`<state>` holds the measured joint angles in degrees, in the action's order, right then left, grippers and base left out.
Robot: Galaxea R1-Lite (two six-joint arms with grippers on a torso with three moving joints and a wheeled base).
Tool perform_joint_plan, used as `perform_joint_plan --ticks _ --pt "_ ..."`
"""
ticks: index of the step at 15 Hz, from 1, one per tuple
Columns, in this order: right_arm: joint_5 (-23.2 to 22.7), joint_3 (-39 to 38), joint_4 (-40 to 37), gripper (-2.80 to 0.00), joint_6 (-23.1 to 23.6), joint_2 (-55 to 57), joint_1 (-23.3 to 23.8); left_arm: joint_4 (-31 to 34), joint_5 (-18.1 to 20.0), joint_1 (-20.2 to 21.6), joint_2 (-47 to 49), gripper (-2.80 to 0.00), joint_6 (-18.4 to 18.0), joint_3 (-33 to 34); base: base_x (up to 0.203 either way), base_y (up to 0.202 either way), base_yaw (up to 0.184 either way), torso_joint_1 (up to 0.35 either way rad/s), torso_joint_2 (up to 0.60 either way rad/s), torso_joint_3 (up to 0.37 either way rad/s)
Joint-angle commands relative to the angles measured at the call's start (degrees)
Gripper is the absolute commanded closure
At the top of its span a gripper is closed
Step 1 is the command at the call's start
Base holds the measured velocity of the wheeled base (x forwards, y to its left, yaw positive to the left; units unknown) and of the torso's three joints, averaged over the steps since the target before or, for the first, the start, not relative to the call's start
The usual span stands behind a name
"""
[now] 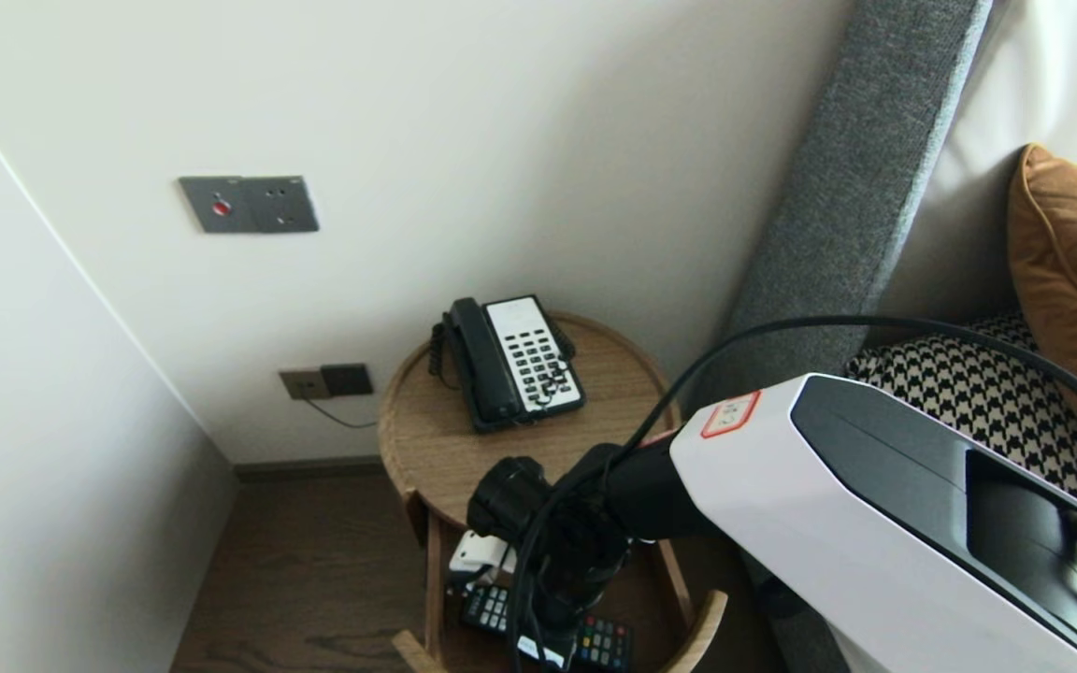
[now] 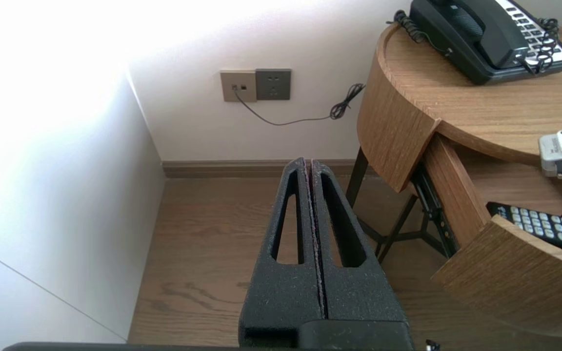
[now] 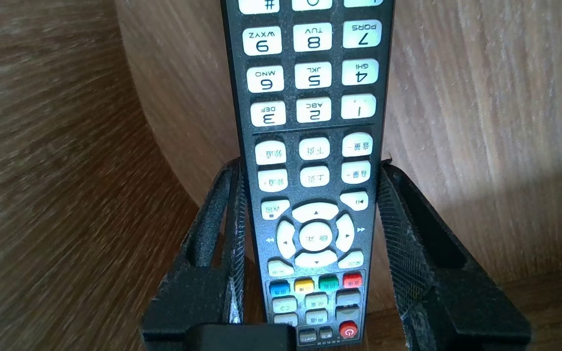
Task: Put the remote controls on the table in the drawer one by one
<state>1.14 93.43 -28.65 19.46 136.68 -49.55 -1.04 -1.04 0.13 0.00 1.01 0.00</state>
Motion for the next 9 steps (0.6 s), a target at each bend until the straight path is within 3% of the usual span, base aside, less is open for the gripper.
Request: perform_joint_plan --ticks 1,5,9 --pt "0.39 -1.46 0.55 0.0 -0.01 -0.8 -0.34 -0.02 -0.02 0.04 -0.26 0.0 0.04 0.09 0.0 0.0 0.0 0.0 0.0 0.0" --pt "2.02 -3.17 5.08 0.0 -3.27 -0.63 -0.98 -0.02 -0.02 -0.02 -0.26 0.0 0.04 0.09 0.0 0.0 0.0 0.0 0.0 0.0" --pt "2.11 -3.52 6.59 0.0 -3.61 0.08 -1.25 -0.02 -0.02 0.04 -0.26 0.0 0.04 0.09 0.0 0.0 0.0 0.0 0.0 0.0"
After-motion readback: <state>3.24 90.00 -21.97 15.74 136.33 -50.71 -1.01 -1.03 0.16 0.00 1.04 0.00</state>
